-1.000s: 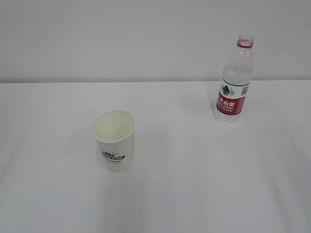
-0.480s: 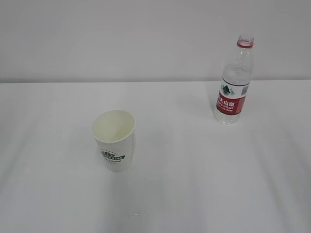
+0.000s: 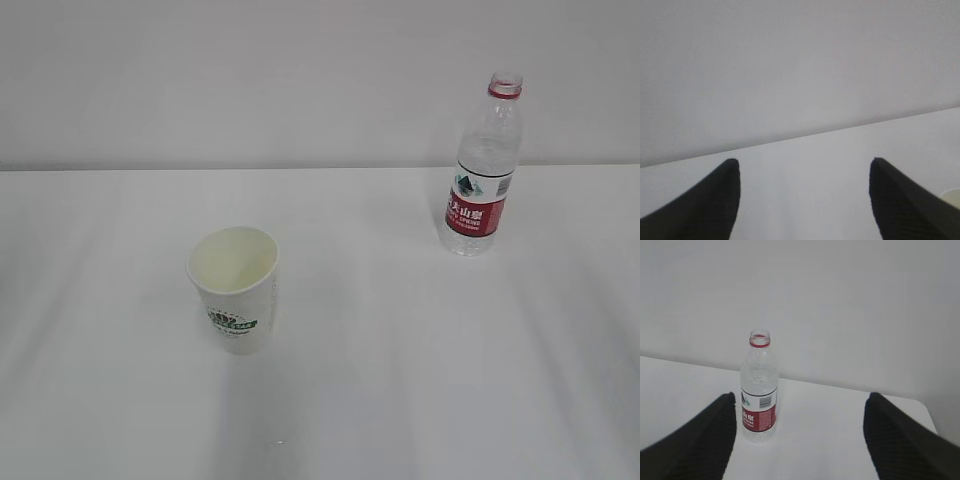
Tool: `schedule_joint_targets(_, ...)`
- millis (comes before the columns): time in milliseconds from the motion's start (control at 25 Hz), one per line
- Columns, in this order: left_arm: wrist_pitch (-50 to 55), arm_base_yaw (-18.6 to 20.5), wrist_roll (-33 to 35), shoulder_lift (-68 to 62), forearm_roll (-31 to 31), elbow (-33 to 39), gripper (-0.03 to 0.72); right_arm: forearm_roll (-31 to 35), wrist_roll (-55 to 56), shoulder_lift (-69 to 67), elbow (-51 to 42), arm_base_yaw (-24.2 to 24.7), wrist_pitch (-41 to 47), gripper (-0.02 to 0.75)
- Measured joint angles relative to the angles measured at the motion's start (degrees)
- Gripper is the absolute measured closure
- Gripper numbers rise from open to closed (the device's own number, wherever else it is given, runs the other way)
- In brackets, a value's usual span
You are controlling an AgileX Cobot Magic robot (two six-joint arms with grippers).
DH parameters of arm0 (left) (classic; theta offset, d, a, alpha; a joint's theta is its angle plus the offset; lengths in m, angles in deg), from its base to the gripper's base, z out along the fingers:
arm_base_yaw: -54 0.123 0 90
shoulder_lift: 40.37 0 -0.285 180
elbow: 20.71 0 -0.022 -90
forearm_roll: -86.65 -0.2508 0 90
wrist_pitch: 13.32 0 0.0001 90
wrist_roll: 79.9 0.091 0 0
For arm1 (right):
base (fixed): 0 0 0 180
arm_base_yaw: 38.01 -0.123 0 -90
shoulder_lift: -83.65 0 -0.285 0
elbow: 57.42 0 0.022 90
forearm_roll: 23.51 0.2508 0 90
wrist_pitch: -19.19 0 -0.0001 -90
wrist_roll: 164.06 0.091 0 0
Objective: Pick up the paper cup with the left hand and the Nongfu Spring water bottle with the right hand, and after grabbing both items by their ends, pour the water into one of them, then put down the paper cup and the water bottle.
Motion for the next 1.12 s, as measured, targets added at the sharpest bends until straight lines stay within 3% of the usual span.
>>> schedule_joint_targets(680,-10.10,0.00,0.00,-7.51,0.74,0.00,0.101,0.00,0.04,-2.40,0.00,0.00,-8.47,0.149)
schedule_joint_targets(1120,-13.13,0.00,0.00,-11.51,0.76,0.00,0.101,0.00,0.04,-12.16,0.00,0.00,-17.75,0.150)
